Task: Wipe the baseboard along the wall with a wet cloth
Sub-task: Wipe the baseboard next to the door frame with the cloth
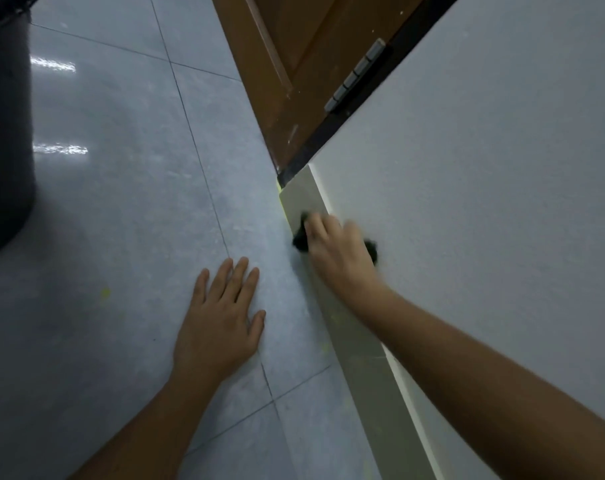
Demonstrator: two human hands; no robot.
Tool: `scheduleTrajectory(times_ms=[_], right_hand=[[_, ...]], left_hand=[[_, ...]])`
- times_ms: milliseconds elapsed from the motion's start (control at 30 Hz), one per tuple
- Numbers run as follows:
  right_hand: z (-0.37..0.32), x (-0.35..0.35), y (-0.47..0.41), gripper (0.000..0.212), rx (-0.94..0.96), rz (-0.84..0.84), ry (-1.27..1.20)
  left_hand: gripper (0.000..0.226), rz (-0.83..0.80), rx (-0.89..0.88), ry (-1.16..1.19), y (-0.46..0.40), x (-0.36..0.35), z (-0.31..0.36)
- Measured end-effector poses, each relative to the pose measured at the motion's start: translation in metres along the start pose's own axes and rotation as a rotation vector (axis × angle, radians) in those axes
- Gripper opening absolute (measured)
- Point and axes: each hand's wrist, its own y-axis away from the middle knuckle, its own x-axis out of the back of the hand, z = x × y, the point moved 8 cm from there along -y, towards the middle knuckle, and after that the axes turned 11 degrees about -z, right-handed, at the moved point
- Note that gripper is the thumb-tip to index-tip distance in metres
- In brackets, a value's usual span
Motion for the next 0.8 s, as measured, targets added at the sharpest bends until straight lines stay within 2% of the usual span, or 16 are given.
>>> scheduleTrajectory(times_ms=[100, 200, 300, 367, 467, 500, 600, 700, 800], right_hand=[[0.021, 0.026, -0.075, 0.028, -0.093, 0.033, 0.002], [0.024, 0.029, -0.092, 0.031, -0.179, 0.040, -0.071], [0.000, 0.004, -0.045, 0.030, -0.117, 0.011, -0.184], [-0.021, -0.023, 0.008, 0.025, -0.093, -0.064, -0.264], [-0.038, -0.053, 0.085, 0.035, -0.042, -0.211, -0.337], [-0.033, -0.050, 0.093, 0.036, -0.044, -0.214, -0.327], [-0.004, -0.019, 0.055, 0.020, -0.109, -0.090, -0.253], [0.031, 0.028, -0.015, 0.040, -0.229, 0.092, -0.148], [0.027, 0.025, -0.059, 0.036, -0.185, 0.033, -0.142]], left_hand=[[0.066, 0.009, 0.001, 0.002, -0.002, 0.000, 0.001], [0.066, 0.002, 0.002, -0.004, -0.004, -0.003, 0.001], [0.065, 0.020, -0.002, -0.013, -0.004, -0.002, -0.002], [0.065, 0.011, -0.005, -0.007, -0.002, -0.002, -0.002], [0.065, 0.021, -0.004, -0.002, -0.003, -0.001, -0.001], [0.065, 0.024, 0.002, -0.003, -0.003, 0.001, -0.002], [0.066, 0.044, 0.000, -0.020, -0.004, 0.005, -0.002], [0.066, 0.019, 0.003, -0.022, -0.002, 0.001, 0.004], [0.066, 0.023, 0.010, -0.030, -0.003, 0.000, 0.001]])
